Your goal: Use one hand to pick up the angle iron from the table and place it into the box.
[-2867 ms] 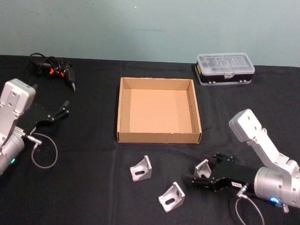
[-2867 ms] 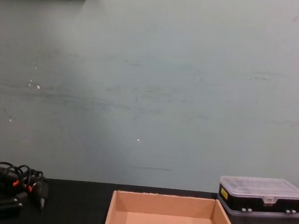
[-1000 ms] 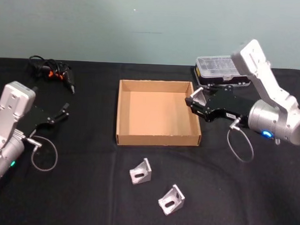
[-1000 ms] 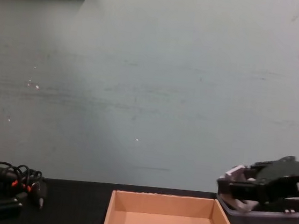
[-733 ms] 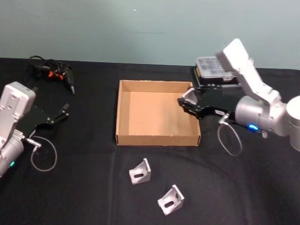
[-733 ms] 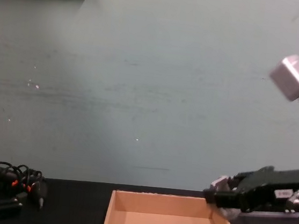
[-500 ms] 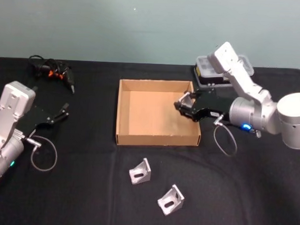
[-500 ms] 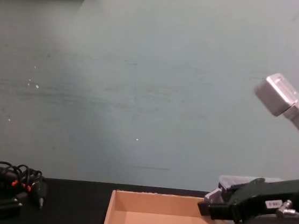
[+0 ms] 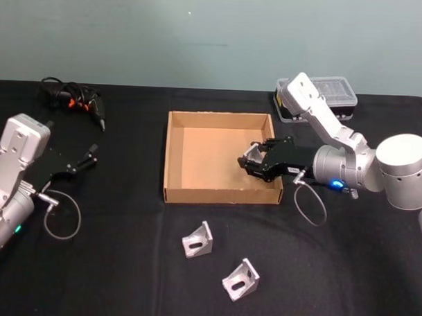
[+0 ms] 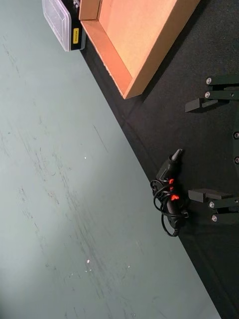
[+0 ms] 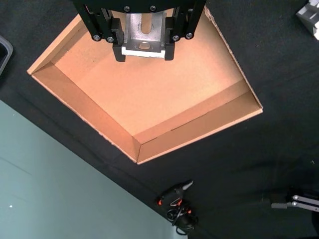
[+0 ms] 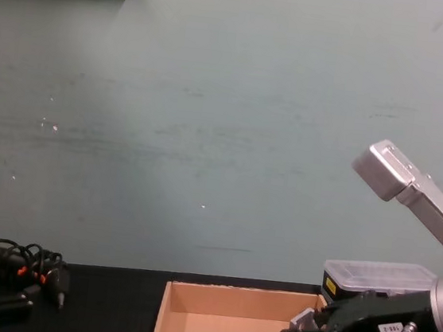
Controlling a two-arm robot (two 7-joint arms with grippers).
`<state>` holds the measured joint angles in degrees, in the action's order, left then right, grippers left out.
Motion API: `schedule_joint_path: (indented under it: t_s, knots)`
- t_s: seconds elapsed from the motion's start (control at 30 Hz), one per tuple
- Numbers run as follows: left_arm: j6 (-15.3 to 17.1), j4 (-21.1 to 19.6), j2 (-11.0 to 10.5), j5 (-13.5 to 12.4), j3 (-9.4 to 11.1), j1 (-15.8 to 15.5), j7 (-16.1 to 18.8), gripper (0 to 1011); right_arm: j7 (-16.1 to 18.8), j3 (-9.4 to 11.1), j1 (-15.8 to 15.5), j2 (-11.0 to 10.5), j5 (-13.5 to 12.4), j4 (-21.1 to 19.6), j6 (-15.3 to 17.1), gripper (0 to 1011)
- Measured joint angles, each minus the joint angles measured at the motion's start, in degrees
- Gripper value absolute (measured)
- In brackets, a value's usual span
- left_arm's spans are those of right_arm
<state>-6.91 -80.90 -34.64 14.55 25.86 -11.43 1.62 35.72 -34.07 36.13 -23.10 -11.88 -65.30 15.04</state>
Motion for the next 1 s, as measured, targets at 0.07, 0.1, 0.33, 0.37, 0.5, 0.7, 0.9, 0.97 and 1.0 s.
schedule_joint_path:
  t_s: [0.07,0.1,0.33,0.37,0.5,0.7,0.9,0.97,1.0]
  knots:
    - [0.0,0.0,0.0,0.0,0.0,0.0,0.0,1000,0.2,-0.17,0.01,-0.03,0.12,0.12,0.07,468]
    - [0.0,0.0,0.0,0.0,0.0,0.0,0.0,1000,0.26,-0.23,0.01,-0.05,0.15,0.17,0.12,468]
    - [0.0,0.0,0.0,0.0,0.0,0.0,0.0,1000,0.38,-0.34,-0.22,-0.27,0.21,0.27,0.46,503]
    - [0.0,0.0,0.0,0.0,0.0,0.0,0.0,1000,0.37,-0.33,-0.26,-0.29,0.21,0.27,0.47,530]
    - [0.0,0.0,0.0,0.0,0.0,0.0,0.0,1000,0.2,-0.16,-0.52,-0.44,0.32,-0.06,0.44,668]
    - [0.0,0.0,0.0,0.0,0.0,0.0,0.0,1000,-0.87,0.77,-1.49,-0.92,0.2,-1.73,0.0,857]
    - [0.0,0.0,0.0,0.0,0.0,0.0,0.0,1000,-2.74,3.01,-4.0,-2.35,-0.9,-6.2,-0.5,1003]
    - [0.0,0.0,-0.01,0.0,0.0,0.0,0.0,1000,-3.34,3.96,-5.18,-3.03,-1.44,-8.17,-0.59,1003]
    - [0.0,0.0,0.0,0.0,0.0,0.0,0.0,1000,-3.57,4.22,-5.48,-3.23,-1.62,-8.68,-0.63,1003]
